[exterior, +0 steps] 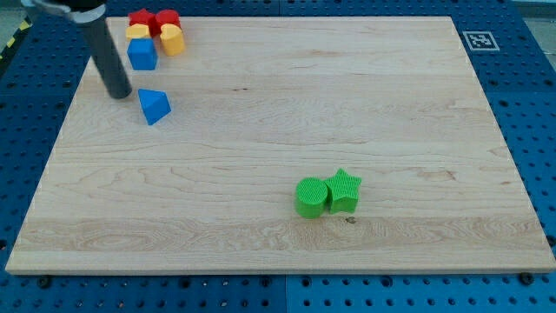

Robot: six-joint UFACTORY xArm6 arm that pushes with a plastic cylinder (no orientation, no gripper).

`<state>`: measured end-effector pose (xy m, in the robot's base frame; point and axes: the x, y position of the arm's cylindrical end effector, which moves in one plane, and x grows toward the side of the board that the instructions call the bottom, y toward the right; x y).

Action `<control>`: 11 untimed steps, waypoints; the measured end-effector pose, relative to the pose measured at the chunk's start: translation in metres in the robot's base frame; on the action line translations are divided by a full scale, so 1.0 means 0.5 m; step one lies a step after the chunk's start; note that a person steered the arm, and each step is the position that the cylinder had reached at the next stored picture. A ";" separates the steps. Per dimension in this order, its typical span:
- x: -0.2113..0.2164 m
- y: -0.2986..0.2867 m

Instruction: Place your arm to the bottom of the blue triangle

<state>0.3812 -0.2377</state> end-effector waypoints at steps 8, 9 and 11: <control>0.309 0.061; 0.314 0.142; 0.229 0.149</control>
